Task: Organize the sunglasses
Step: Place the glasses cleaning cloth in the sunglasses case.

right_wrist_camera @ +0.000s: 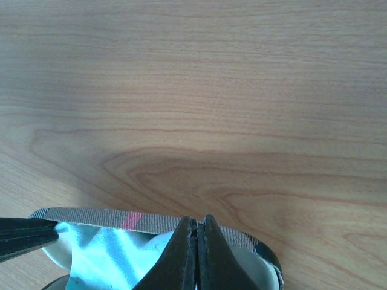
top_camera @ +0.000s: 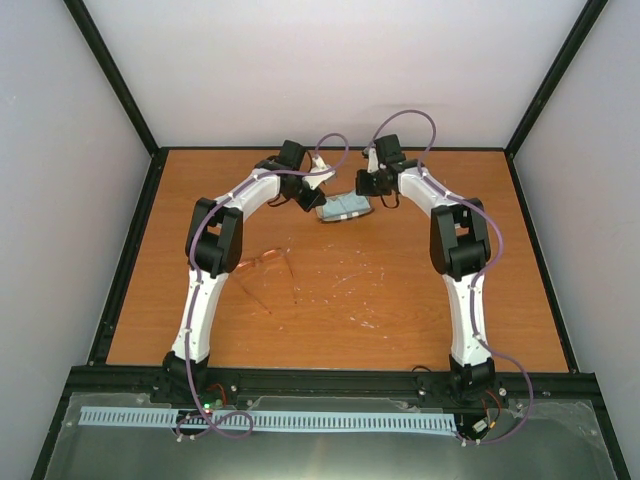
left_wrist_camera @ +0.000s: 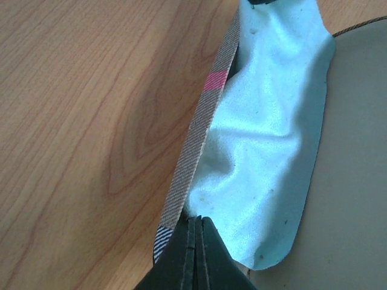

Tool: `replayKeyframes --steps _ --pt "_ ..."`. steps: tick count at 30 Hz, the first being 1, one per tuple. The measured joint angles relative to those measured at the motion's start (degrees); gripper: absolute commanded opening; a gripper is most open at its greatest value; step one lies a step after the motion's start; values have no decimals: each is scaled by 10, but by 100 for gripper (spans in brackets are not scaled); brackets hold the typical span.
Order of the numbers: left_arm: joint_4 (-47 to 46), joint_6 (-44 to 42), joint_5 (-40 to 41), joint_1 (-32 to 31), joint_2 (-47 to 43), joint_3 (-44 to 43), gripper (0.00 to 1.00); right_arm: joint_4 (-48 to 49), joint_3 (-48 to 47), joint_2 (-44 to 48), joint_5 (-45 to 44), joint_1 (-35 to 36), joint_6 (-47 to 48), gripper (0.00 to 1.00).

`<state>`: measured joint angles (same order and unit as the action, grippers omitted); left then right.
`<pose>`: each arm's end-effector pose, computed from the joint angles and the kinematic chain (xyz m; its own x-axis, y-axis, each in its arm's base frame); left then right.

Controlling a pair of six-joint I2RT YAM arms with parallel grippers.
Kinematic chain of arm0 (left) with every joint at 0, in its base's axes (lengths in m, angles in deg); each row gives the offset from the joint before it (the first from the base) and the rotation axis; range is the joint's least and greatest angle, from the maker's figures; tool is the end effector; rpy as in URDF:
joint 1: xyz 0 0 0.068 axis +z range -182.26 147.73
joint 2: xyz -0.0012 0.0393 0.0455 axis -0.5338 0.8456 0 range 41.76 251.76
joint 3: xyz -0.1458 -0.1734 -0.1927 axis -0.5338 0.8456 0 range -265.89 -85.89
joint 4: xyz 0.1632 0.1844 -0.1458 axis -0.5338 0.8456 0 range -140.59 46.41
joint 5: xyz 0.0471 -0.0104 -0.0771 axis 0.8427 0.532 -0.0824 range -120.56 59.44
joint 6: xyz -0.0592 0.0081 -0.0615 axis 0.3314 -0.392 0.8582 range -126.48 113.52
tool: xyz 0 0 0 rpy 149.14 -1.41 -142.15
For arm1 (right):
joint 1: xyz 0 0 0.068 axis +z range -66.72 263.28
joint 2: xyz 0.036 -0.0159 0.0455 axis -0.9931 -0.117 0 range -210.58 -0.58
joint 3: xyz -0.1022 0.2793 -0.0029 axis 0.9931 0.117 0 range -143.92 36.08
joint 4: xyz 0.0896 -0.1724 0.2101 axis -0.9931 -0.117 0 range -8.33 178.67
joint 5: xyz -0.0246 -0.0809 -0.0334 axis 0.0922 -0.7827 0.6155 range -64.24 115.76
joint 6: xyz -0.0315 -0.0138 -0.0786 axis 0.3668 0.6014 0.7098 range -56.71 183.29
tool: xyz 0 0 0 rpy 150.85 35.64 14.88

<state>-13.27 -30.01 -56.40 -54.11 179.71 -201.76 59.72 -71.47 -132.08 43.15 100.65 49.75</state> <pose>0.5270 -0.2468 0.1386 -0.5168 0.5941 -0.6164 0.8147 0.5625 -0.1409 0.5394 0.1924 0.1584 -0.8470 -0.0309 -0.5307 -0.2661 0.8889 0.3730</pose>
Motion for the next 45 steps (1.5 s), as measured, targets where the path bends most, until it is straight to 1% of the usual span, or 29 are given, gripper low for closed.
replayKeyframes --steps 8,15,22,23,25,27,29,31,32,35,39,43,45 --pt "-2 0 14 0 0 11 0 -17 -35 -39 2 0 3 3" --pt "-5 4 32 1 0 23 1 -33 -36 -44 -13 0 3 3" --pt "-30 13 52 1 -15 47 1 -38 -38 -44 -37 0 3 3" --pt "-33 14 57 1 -16 48 2 -40 -38 -44 -39 0 3 3" --pt "-39 17 66 1 -17 49 7 -44 -38 -44 -42 0 3 6" --pt "-45 18 74 1 -17 49 13 -47 -38 -44 -45 0 3 12" --pt "-48 20 82 1 -17 49 22 -49 -38 -44 -48 0 3 17" --pt "-51 22 89 2 -17 49 30 -51 -38 -44 -50 0 4 25" --pt "-52 24 91 2 -17 49 35 -52 -38 -44 -50 0 4 27" --pt "-56 26 97 2 -17 49 38 -55 -38 -44 -52 1 5 30" --pt "-58 27 100 2 -20 51 47 -56 -38 -44 -54 3 6 33" --pt "-62 31 103 2 -31 60 59 -59 -38 -42 -64 6 6 34" --pt "-65 33 103 2 -36 63 62 -61 -37 -37 -68 7 5 35"
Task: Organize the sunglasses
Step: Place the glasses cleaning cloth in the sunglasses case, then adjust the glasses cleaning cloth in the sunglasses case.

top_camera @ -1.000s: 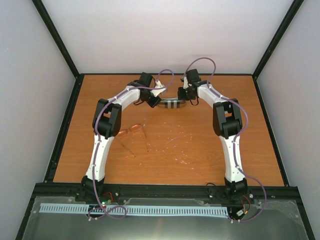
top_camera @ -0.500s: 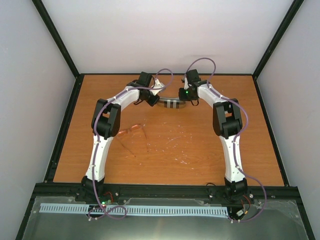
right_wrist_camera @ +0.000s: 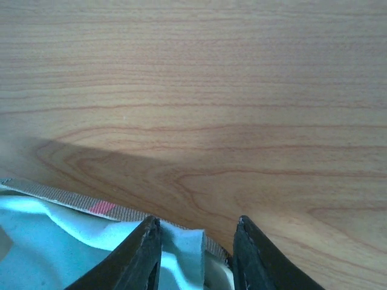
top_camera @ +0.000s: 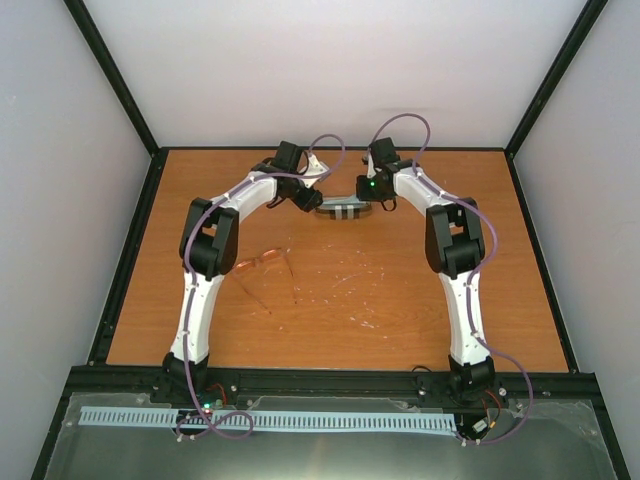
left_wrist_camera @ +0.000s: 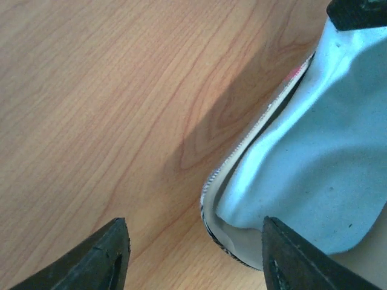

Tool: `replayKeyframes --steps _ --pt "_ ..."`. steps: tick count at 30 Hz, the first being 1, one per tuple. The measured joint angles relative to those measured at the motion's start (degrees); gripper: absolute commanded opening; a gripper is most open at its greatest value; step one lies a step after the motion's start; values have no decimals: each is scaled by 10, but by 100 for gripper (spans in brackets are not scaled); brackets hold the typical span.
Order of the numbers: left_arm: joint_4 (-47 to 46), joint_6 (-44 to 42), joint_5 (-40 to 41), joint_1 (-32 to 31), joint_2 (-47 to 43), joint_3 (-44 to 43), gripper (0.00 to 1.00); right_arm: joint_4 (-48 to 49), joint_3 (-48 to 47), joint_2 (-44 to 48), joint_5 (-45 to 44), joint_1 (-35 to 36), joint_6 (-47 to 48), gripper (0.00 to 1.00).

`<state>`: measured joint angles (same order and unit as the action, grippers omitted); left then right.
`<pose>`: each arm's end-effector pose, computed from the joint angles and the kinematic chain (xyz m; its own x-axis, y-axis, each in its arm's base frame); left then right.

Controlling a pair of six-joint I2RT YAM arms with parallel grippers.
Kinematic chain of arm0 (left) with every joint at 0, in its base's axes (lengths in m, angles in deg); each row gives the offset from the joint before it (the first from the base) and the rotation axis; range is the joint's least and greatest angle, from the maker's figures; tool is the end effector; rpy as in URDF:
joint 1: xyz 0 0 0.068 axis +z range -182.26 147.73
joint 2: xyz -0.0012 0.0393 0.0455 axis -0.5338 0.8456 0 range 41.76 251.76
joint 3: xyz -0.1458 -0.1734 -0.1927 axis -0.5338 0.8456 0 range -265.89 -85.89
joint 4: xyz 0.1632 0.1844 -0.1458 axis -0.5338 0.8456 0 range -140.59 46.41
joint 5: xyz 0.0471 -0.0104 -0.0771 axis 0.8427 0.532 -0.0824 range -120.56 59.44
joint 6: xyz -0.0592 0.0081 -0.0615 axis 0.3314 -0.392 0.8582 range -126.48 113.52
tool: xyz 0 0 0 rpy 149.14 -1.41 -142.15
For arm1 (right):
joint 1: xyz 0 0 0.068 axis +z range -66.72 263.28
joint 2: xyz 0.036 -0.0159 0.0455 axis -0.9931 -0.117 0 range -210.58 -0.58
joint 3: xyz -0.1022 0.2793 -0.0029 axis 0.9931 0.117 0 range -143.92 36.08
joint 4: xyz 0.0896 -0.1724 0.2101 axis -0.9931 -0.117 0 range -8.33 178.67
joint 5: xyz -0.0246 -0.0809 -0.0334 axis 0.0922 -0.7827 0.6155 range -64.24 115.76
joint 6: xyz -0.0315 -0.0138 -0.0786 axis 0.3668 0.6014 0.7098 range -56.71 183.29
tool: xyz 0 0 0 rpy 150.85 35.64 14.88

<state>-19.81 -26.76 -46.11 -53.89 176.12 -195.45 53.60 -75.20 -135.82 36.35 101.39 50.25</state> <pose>0.5286 -0.2314 0.1399 -0.5476 0.5761 -0.6068 0.7309 0.6824 -0.0117 0.5413 0.1916 0.1348 -0.8831 -0.0556 -0.4658 -0.2015 0.9417 0.2696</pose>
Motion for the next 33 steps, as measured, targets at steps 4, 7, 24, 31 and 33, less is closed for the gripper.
replayKeyframes --steps 4,7,24,31,33 --pt "-10 3 0 0 -12 10 67 0 6 21 -10 3 -2 37" --pt "-17 5 1 0 -27 29 69 1 19 51 -17 5 -3 38" --pt "-62 32 37 0 -83 115 75 30 170 205 -60 42 -20 7" --pt "-79 56 46 10 -115 149 72 45 242 218 -56 52 -27 7" --pt "-81 61 47 16 -120 156 71 45 247 216 -54 54 -28 8"
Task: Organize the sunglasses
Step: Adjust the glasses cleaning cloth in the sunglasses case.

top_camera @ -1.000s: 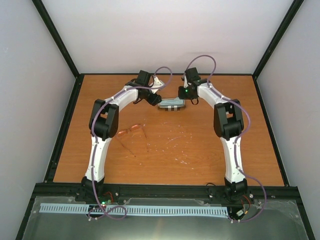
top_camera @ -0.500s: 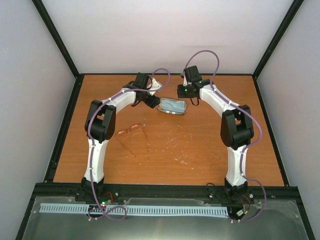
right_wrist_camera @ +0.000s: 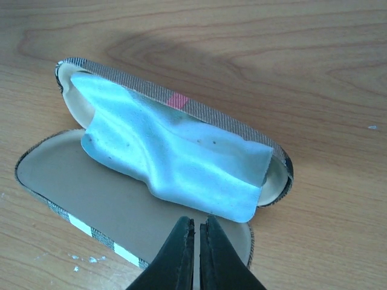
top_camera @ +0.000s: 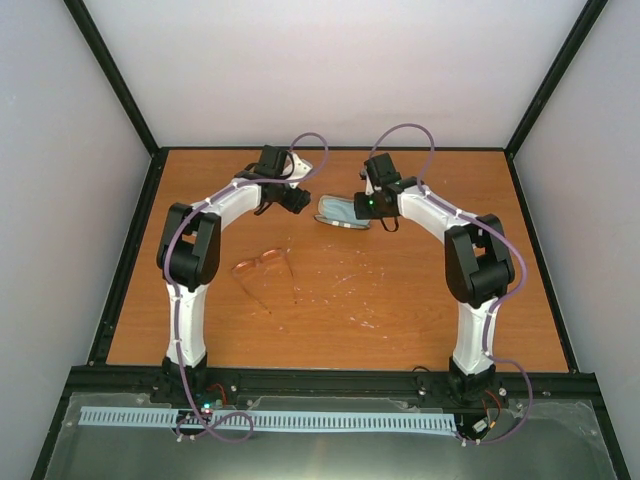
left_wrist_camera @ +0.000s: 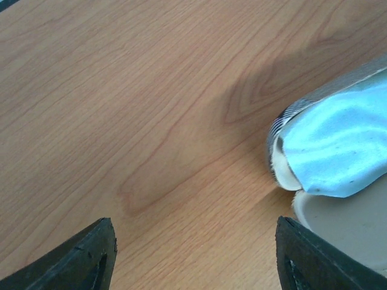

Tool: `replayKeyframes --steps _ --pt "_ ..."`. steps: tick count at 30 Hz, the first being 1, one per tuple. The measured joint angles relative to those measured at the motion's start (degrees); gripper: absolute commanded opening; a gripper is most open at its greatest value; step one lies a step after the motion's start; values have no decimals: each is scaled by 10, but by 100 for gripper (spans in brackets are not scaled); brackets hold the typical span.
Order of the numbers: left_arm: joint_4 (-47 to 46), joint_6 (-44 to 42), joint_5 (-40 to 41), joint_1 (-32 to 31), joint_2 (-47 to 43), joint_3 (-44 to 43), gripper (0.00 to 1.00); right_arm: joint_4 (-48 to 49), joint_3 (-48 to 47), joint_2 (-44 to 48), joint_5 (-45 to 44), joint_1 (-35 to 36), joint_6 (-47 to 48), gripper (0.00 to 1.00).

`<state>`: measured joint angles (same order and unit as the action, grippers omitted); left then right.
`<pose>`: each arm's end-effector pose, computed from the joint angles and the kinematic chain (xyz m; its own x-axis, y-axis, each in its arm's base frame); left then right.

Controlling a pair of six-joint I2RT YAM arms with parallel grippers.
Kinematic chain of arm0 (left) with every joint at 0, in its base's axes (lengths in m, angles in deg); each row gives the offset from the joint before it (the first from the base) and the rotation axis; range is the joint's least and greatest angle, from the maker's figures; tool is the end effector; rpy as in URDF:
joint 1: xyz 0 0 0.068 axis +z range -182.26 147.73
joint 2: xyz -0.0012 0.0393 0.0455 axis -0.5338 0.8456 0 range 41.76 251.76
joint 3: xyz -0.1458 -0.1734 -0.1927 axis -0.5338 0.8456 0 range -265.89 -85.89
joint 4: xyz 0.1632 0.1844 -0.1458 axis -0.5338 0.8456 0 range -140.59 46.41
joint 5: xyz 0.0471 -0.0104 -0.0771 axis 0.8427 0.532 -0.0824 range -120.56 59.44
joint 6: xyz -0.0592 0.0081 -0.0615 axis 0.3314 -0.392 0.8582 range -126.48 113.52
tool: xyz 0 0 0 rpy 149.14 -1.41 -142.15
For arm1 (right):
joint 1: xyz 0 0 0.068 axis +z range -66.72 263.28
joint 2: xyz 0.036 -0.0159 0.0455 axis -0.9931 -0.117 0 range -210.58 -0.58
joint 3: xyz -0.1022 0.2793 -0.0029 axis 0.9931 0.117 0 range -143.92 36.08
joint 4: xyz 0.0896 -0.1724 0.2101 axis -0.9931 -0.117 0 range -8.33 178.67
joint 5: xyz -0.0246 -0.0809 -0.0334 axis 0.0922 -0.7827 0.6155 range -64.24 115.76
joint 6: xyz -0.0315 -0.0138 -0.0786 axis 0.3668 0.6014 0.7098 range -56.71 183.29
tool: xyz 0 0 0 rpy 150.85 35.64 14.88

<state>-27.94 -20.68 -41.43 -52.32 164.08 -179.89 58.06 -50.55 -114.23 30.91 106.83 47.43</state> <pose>0.4979 -0.1970 0.1670 -0.5976 0.4745 -0.6464 0.6136 0.7896 0.0123 0.4419 0.1999 0.1827 -0.8656 -0.0804 -0.4943 -0.2137 0.9520 0.2192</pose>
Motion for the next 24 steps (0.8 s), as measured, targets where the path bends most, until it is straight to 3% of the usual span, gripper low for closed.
replayKeyframes --steps 12,24 --pt "0 13 1 14 -1 10 70 8 -88 -79 0 1 0 8" --pt "1 19 -7 22 -1 10 70 -18 -108 -135 -9 1 3 8"
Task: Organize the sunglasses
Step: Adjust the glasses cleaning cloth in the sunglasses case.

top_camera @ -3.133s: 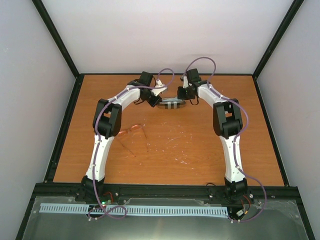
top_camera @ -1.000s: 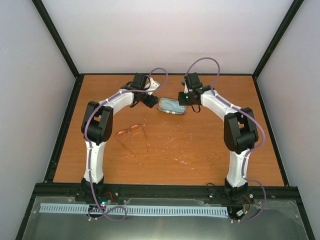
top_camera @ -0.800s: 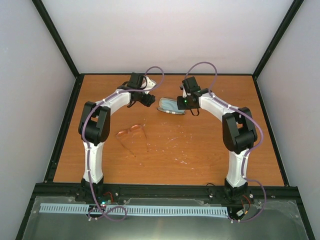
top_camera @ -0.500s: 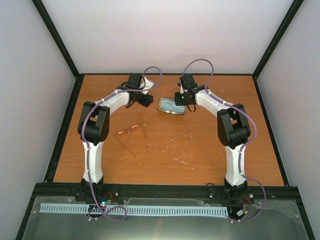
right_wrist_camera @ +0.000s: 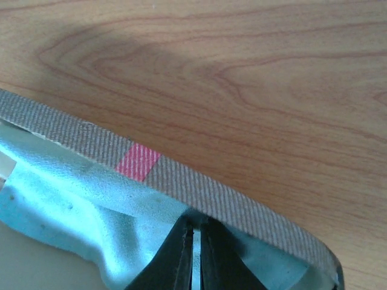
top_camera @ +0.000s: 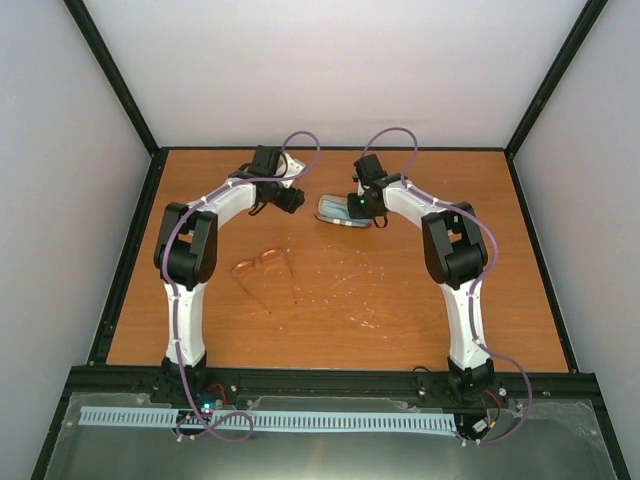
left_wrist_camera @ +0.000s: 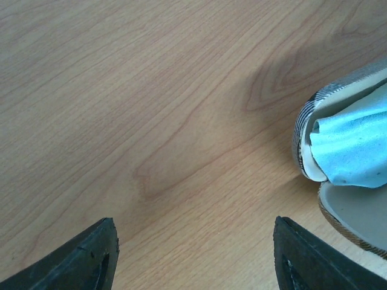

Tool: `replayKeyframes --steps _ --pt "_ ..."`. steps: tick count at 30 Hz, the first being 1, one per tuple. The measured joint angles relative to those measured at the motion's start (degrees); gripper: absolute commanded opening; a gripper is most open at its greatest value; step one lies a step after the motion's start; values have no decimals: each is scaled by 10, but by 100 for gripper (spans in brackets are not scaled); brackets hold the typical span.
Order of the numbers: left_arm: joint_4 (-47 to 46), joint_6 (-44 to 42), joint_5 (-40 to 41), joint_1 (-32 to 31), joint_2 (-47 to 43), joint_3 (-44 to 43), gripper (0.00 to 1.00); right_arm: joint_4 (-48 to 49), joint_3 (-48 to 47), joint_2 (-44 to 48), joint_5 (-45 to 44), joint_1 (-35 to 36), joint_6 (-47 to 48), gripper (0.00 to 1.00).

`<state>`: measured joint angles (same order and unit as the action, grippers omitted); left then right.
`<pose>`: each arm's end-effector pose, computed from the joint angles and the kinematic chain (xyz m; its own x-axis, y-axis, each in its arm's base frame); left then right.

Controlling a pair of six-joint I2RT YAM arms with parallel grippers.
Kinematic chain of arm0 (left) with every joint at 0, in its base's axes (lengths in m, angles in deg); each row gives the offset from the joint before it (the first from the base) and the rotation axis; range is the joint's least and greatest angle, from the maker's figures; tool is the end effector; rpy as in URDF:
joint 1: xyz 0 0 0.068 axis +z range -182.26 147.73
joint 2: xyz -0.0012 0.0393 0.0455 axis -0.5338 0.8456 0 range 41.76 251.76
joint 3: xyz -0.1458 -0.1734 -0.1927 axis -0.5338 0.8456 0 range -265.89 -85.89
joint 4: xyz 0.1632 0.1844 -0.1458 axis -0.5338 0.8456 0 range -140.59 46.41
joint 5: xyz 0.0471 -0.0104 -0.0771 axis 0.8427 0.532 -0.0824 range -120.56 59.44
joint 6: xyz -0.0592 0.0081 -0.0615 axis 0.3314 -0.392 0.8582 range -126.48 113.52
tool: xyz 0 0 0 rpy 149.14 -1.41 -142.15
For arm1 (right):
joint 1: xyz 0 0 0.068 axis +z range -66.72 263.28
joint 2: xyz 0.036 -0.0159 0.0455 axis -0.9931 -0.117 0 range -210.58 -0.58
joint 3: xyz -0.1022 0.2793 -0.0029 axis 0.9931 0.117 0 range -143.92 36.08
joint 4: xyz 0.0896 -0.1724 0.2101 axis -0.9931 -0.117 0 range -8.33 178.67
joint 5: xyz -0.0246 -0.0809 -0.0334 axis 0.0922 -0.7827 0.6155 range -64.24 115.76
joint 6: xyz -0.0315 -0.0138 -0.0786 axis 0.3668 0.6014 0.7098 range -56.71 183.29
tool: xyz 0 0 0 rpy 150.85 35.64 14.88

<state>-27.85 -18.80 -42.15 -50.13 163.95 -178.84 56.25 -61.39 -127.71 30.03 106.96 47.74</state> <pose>0.5010 -0.1775 0.1616 -0.6434 0.4268 -0.6355 0.5686 0.8223 -0.0233 0.4832 0.2180 0.1301 -0.8955 -0.1009 -0.4335 -0.1998 0.9615 0.1889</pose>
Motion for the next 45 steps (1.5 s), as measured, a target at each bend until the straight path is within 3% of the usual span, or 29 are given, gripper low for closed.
replayKeyframes --steps 5,13,21,25,27,30,35,45 --pt "0 0 -3 5 0 0 70 -8 -17 -13 -9 0 3 9" --pt "0 0 -6 6 0 0 70 -6 -17 -10 -37 0 6 28" --pt "0 4 -7 6 0 0 71 18 5 61 -53 0 -4 33" --pt "0 6 -7 7 0 0 68 32 13 109 -62 0 -12 18" --pt "0 7 -7 8 0 0 60 36 18 125 -65 0 -15 8" --pt "0 8 -13 12 0 0 52 37 33 134 -67 0 -20 6" --pt "-1 -8 -60 31 -5 20 61 39 98 135 -57 -5 -43 33" --pt "126 -191 -198 105 -91 66 76 16 138 176 10 -18 -43 44"
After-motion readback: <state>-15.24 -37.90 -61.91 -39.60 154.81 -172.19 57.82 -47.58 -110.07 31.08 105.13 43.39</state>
